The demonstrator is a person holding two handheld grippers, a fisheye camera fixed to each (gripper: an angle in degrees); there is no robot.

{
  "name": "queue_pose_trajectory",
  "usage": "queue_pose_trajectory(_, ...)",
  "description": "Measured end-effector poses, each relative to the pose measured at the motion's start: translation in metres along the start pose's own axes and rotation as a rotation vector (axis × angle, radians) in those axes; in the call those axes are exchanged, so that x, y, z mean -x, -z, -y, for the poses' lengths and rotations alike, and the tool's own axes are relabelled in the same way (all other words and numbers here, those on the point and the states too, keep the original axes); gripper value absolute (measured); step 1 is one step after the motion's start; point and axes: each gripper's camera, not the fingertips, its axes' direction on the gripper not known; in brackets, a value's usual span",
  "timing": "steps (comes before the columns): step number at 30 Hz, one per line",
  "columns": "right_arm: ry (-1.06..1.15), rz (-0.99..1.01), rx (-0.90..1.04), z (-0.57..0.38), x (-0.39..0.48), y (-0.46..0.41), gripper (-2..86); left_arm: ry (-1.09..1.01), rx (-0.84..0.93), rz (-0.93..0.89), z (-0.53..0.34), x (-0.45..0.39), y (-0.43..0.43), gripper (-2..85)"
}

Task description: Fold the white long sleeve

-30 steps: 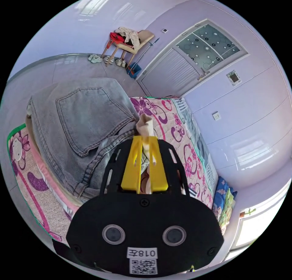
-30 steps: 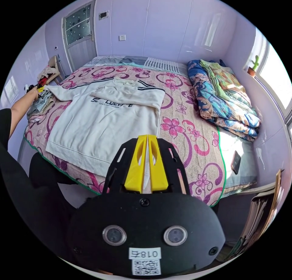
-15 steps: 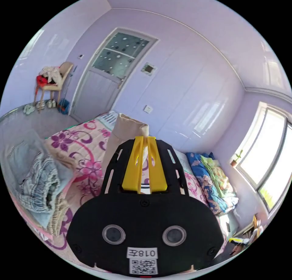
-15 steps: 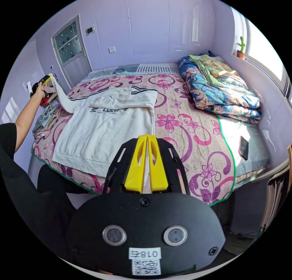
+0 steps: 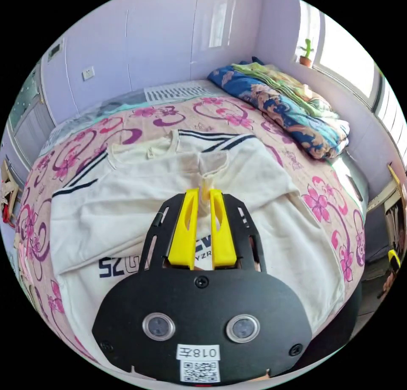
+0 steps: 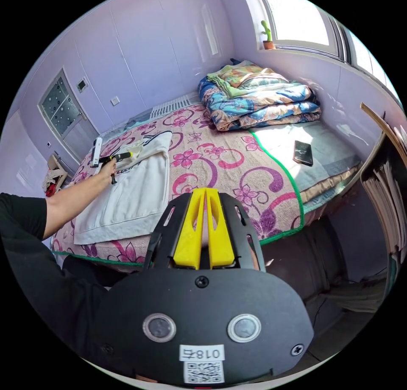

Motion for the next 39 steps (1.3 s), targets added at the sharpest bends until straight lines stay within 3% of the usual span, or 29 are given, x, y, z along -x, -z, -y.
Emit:
queue_pose_trajectory(4,-0.013,-0.003,-0.006,0.016,-0.022,0.004,0.3,0.027,-0.082,-0.223,0.000,0.018,0.030,11.9)
queue_pose_trajectory(8,0.019,0.137,0.006,0.049,-0.027,-0.012,2.4,0.066,-0.256,-0.365,-0.048,0.072,0.124,12.4)
queue_pose_trajectory(16,0.005,0.682,0.357,0.109,-0.042,-0.111,11.1,0.370,-0.134,-0.285,-0.253,0.210,0.242,12.5)
queue_pose_trajectory(21,-0.070,0.702,0.452,0.128,-0.066,-0.141,12.3,0.601,-0.097,-0.272,-0.355,0.244,0.263,13.5)
queue_pose_trajectory(27,-0.160,0.745,0.522,0.144,-0.092,-0.153,11.6,0.608,0.002,-0.400,-0.346,0.257,0.219,16.1)
queue_pose_trajectory(39,-0.174,0.902,0.629,0.199,-0.113,-0.159,12.1,0.534,0.092,-0.454,-0.318,0.271,0.185,16.5)
